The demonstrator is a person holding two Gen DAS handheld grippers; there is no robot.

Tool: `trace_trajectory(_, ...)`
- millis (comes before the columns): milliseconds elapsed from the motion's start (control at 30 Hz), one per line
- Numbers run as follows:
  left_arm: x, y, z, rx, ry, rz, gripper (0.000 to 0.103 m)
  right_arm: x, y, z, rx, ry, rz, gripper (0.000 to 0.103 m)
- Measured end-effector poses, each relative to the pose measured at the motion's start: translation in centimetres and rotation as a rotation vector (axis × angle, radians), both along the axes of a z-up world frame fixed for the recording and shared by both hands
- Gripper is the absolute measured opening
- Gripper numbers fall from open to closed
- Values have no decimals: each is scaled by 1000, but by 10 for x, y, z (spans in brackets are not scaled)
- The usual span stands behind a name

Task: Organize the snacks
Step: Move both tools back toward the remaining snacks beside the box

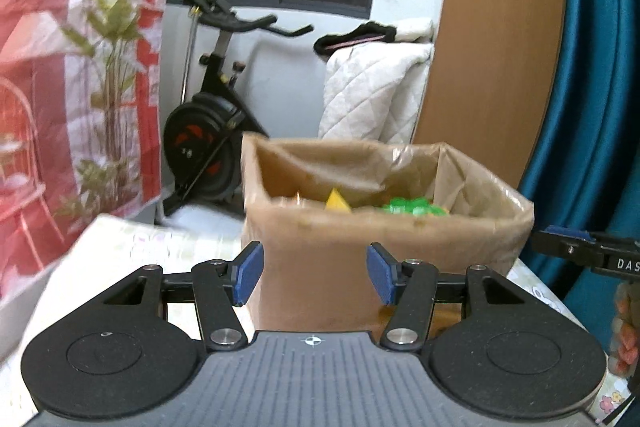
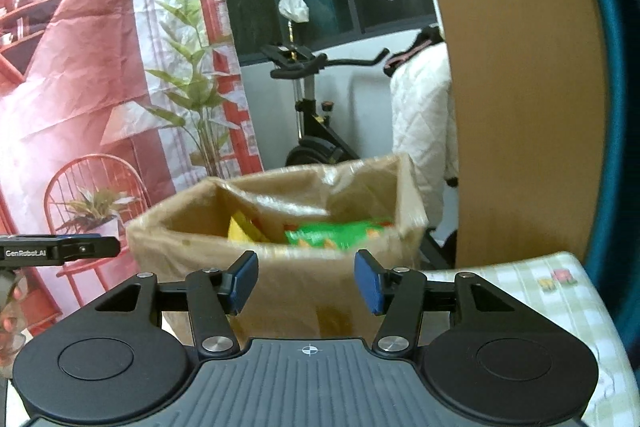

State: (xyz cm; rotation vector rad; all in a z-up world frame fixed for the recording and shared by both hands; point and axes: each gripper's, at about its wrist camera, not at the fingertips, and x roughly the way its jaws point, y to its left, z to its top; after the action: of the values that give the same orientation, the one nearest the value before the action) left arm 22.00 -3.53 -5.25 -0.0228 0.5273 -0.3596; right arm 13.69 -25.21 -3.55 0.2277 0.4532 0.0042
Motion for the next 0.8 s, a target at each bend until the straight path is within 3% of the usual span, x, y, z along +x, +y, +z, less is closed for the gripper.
trace_trajectory(567,-23,3,-51,-2,133,-18,59,-31,25,-75,32,215,28,51)
trace_trajectory(800,-27,6,-60,5,155,-22,59,-38,42,-93,41,273,58,51)
